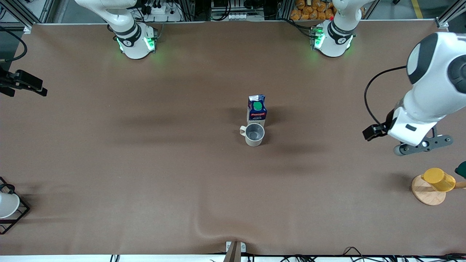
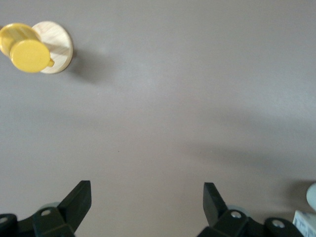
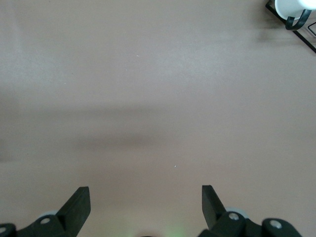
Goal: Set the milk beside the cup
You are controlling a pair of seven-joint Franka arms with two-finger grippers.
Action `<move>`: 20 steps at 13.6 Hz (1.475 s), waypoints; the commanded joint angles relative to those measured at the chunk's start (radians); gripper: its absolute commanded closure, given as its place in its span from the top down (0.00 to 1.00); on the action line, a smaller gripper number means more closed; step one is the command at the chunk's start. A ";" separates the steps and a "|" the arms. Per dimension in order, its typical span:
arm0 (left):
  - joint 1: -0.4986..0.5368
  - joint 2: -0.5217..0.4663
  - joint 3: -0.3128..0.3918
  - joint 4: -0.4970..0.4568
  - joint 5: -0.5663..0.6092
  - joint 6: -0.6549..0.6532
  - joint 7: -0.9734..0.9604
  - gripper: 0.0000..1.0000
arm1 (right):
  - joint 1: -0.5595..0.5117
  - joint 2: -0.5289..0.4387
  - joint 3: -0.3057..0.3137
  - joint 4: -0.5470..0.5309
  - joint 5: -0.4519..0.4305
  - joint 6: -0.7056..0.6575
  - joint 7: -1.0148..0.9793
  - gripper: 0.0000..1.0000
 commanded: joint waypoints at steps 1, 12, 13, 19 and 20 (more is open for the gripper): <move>0.006 -0.130 0.105 -0.041 -0.146 -0.007 0.244 1.00 | 0.001 -0.004 0.000 -0.004 -0.011 -0.006 0.015 1.00; -0.362 -0.281 0.554 -0.046 -0.277 -0.145 0.547 1.00 | 0.000 -0.004 0.000 -0.010 -0.011 -0.004 0.015 1.00; -0.362 -0.278 0.555 -0.044 -0.277 -0.145 0.533 1.00 | 0.000 -0.004 0.000 -0.010 -0.011 -0.004 0.015 1.00; -0.374 -0.257 0.551 -0.057 -0.236 -0.145 0.519 1.00 | 0.000 -0.004 0.000 -0.009 -0.011 -0.001 0.013 1.00; -0.374 -0.264 0.548 -0.078 -0.213 -0.143 0.548 1.00 | 0.000 -0.004 0.000 -0.009 -0.011 -0.001 0.013 1.00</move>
